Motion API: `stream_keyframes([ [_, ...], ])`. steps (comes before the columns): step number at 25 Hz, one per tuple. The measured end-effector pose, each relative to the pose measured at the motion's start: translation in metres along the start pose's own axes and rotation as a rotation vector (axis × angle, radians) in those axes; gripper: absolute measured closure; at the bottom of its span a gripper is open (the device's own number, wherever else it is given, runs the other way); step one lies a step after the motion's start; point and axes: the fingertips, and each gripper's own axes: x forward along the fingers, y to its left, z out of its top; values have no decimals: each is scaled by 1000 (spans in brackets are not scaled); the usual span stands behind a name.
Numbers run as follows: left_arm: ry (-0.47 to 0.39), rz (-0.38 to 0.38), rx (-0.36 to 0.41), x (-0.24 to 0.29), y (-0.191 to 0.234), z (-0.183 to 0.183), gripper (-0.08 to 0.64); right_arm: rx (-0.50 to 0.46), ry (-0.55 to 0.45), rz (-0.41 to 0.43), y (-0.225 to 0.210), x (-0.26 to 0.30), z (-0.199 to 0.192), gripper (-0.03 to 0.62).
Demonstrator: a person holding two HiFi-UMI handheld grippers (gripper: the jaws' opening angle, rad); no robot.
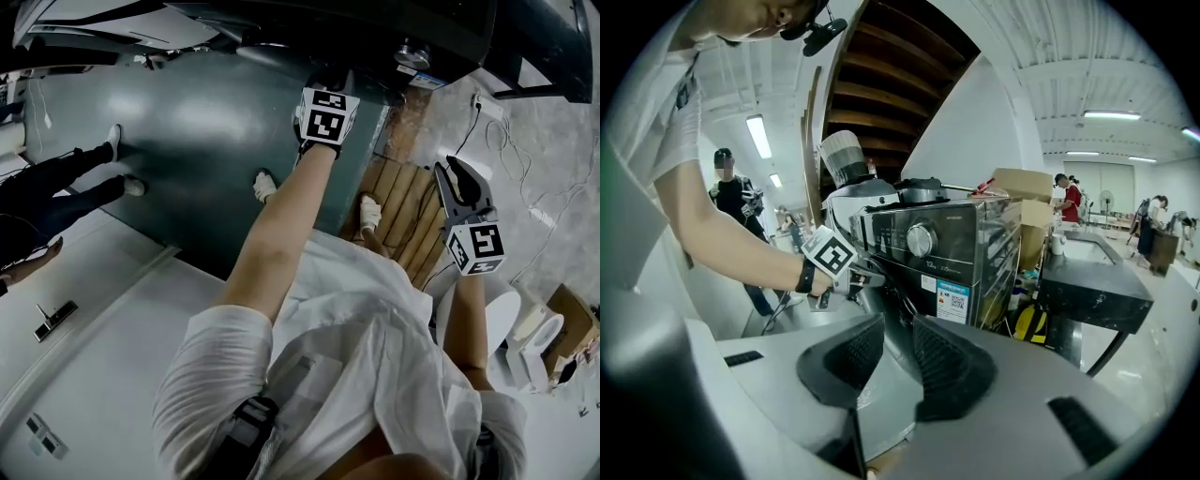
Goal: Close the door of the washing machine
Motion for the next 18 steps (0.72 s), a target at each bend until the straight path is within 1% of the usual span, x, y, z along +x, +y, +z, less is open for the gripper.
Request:
stream_keyframes([
  [5, -7, -17, -15, -1, -1, -1, 549, -4, 3, -16, 0, -14, -3, 477],
  [11, -7, -61, -15, -3, -3, -2, 548, -9, 1, -37, 8, -30, -5, 477],
  [13, -9, -63, -14, -9, -4, -2, 547, -16, -4, -36, 13, -36, -3, 477],
  [18, -55, -63, -3, -40, -10, 6, 546, -21, -19, -32, 22, -47, 2, 477],
])
